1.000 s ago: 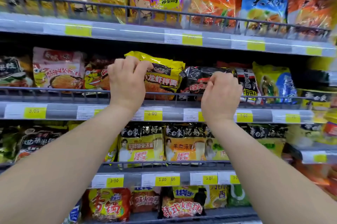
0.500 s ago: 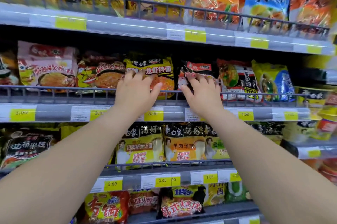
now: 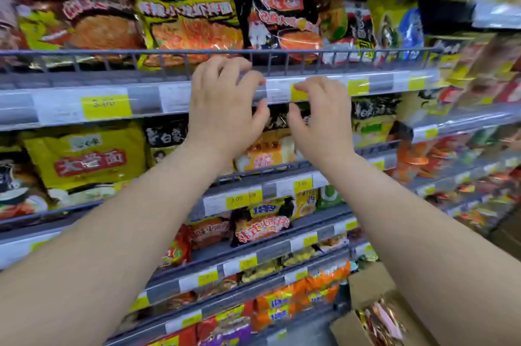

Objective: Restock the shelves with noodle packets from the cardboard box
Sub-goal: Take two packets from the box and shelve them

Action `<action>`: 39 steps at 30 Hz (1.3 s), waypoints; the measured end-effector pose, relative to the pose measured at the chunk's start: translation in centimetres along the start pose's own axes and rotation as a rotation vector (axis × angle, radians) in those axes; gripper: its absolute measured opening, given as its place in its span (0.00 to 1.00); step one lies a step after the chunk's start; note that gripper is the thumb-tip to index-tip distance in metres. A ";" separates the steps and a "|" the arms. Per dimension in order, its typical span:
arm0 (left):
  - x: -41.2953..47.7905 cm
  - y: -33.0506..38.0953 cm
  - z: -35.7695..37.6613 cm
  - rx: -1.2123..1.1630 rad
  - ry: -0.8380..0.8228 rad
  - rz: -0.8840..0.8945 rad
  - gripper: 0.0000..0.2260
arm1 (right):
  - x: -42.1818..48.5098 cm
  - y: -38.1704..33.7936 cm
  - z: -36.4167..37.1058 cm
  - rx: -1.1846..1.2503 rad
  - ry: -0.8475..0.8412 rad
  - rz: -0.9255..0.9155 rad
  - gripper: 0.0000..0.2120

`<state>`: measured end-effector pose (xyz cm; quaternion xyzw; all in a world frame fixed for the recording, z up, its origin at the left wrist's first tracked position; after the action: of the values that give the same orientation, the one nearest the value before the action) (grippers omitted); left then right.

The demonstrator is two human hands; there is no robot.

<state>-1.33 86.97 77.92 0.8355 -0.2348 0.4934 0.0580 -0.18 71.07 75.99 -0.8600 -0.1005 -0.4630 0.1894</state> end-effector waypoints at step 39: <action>-2.4 69.3 30.7 -0.877 -0.799 0.021 0.11 | -31.5 59.9 -32.4 -0.252 -0.613 0.838 0.14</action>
<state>-8.98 16.52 51.04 0.8521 -0.4288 -0.0018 0.3001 -21.27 3.21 51.93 -0.9384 0.2571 -0.0837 0.2151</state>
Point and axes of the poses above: each hand's wrist, its own x-axis towards the middle knuckle, its own z-axis out of the palm, y = z × x, the point moved 4 cm from there along x, towards the middle knuckle, and after that the axes turned 5 degrees about z, right-handed, at the moved point
